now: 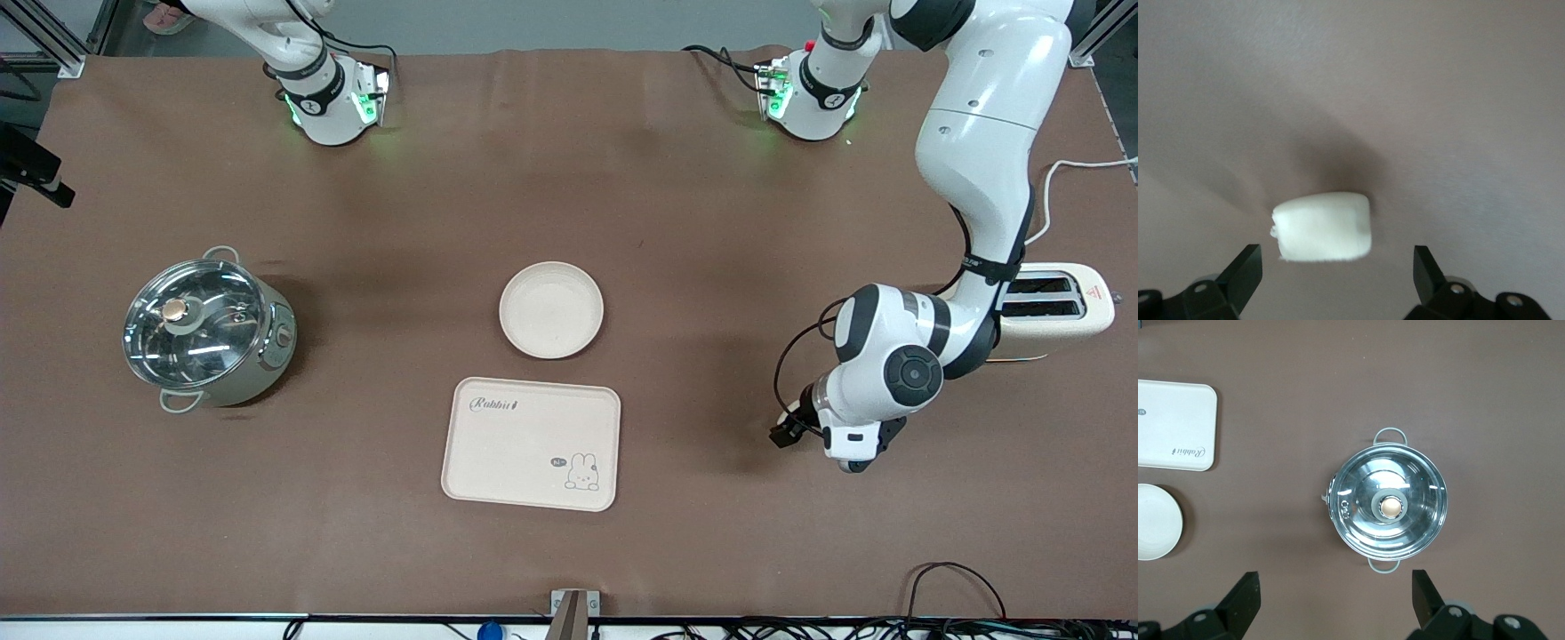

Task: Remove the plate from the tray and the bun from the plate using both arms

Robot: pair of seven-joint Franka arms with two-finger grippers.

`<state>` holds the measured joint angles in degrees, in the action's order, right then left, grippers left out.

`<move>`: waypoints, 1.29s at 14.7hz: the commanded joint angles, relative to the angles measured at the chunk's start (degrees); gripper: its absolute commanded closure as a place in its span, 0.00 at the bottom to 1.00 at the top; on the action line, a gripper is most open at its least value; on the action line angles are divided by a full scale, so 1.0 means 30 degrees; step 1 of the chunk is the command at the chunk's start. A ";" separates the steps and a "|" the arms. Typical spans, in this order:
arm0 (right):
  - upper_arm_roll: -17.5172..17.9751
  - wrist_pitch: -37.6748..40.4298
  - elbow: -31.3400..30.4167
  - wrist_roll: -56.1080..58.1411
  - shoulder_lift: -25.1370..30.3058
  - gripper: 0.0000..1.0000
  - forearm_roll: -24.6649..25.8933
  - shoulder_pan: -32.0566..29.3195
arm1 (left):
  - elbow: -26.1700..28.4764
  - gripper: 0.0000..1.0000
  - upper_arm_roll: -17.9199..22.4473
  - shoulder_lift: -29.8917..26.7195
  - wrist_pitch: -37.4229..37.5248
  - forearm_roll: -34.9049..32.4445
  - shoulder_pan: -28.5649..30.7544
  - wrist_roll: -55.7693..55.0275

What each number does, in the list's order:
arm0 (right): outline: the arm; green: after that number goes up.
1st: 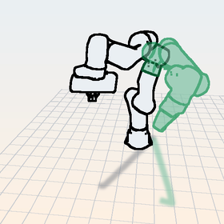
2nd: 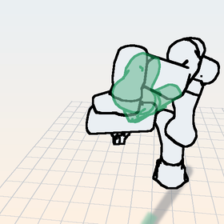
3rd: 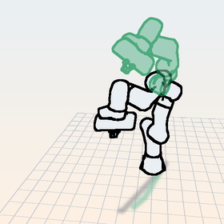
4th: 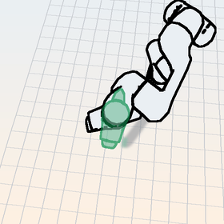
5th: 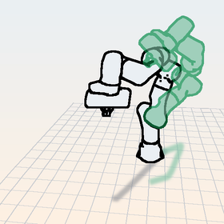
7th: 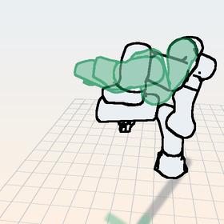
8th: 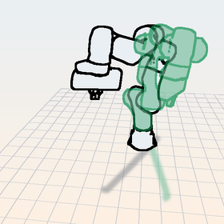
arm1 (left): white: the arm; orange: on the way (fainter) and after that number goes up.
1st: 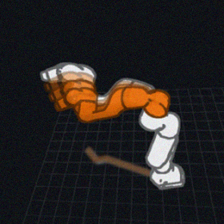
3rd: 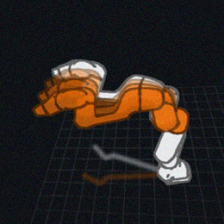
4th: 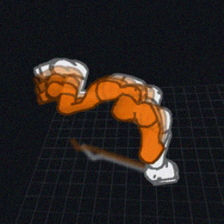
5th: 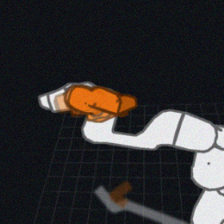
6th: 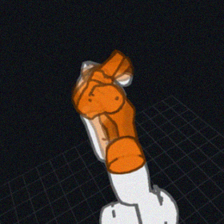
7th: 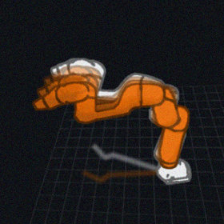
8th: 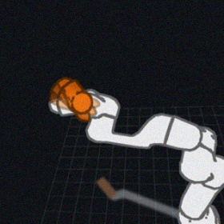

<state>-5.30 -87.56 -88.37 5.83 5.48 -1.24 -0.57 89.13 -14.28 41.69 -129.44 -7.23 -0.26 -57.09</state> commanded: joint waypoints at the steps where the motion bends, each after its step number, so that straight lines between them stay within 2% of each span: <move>1: 0.0272 -0.0343 -0.0630 0.0020 0.0515 0.00 -0.0261 0.0130 | -0.0206 0.00 -0.0131 -0.1384 0.1101 -0.0402 -0.0060 0.0075; 5: 0.0272 -0.0314 -0.0660 0.0020 0.0516 0.00 -0.0261 0.0454 | -0.2721 0.00 -0.0220 -0.2994 0.4846 -0.0520 -0.0207 0.2703; 7: 0.0272 -0.0226 -0.0631 -0.0009 0.0545 0.00 -0.0261 0.0571 | -0.3400 0.00 -0.0191 -0.4135 0.6402 -0.0462 -0.0091 0.4665; 10: 0.0272 -0.0371 -0.0398 -0.0009 0.0516 0.00 -0.0232 0.0572 | -0.3402 0.00 -0.0191 -0.6564 0.7489 -0.0227 0.0318 0.7510; 16: 0.0272 -0.0080 -0.0250 -0.0009 0.0486 0.00 -0.0232 0.0543 | -0.3402 0.00 -0.0075 -1.0288 1.1969 0.0472 0.1052 1.2546; 19: 0.0272 -0.0050 -0.0250 -0.0038 0.0486 0.00 -0.0232 0.0601 | -0.3227 0.00 -0.0220 -1.1726 1.3698 0.1469 0.2574 1.5827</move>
<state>-4.38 -87.91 -88.13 5.87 5.69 -1.40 0.94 77.65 -14.64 9.88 -90.89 -5.39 4.65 -16.12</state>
